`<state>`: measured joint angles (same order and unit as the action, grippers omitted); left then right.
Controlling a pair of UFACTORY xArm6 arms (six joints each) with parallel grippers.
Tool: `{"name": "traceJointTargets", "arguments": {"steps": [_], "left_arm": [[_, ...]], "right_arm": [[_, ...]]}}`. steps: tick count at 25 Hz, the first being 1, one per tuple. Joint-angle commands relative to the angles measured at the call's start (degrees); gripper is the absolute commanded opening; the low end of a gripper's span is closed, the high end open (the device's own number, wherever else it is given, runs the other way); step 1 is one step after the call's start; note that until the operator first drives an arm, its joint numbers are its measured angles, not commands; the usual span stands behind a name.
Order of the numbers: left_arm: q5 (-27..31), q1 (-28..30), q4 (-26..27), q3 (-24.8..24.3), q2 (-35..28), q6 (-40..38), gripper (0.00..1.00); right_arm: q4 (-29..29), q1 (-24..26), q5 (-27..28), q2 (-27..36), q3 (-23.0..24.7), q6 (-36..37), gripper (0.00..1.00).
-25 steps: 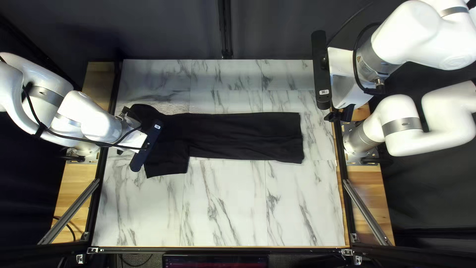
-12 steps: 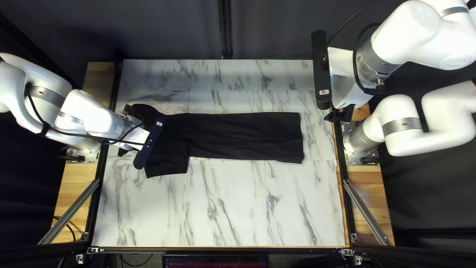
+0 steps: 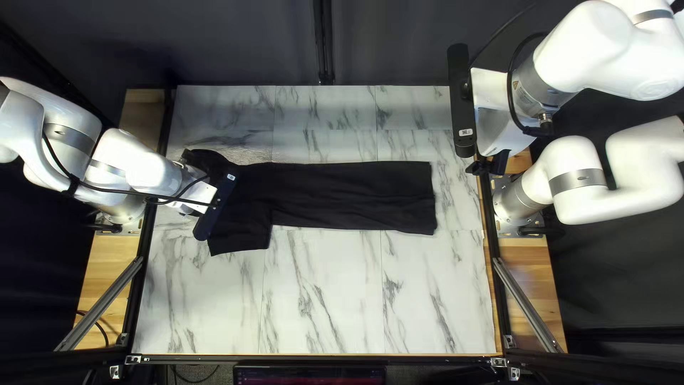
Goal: Fold t-shirt
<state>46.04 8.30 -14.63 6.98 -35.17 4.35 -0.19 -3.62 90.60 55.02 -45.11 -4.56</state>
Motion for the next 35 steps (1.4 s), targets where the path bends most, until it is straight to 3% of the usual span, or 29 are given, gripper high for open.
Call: {"name": "traceJointTargets", "arguments": {"steps": [1, 8, 22, 29, 35], "left_arm": [[0.25, 0.09, 0.22, 0.19, 0.04, 0.16, 0.0], [8.13, 4.6, 0.11, 5.6, -1.81, -1.92, 0.0], [13.96, 4.24, -2.38, 8.48, -7.02, -1.59, 0.01], [15.99, 1.91, -3.89, 9.03, -10.45, 0.19, 0.01], [14.45, -4.68, -5.27, 7.9, -11.16, 4.51, 0.01]], "right_arm": [[0.0, 0.0, 0.0, 0.0, 0.0, 0.0, 1.0], [0.0, 0.0, 0.0, 0.0, 0.0, 0.0, 1.0], [0.0, 0.0, 0.0, 0.0, 0.0, 0.0, 1.0], [0.0, 0.0, 0.0, 0.0, 0.0, 0.0, 1.0], [0.0, 0.0, 0.0, 0.0, 0.0, 0.0, 1.0]]}}
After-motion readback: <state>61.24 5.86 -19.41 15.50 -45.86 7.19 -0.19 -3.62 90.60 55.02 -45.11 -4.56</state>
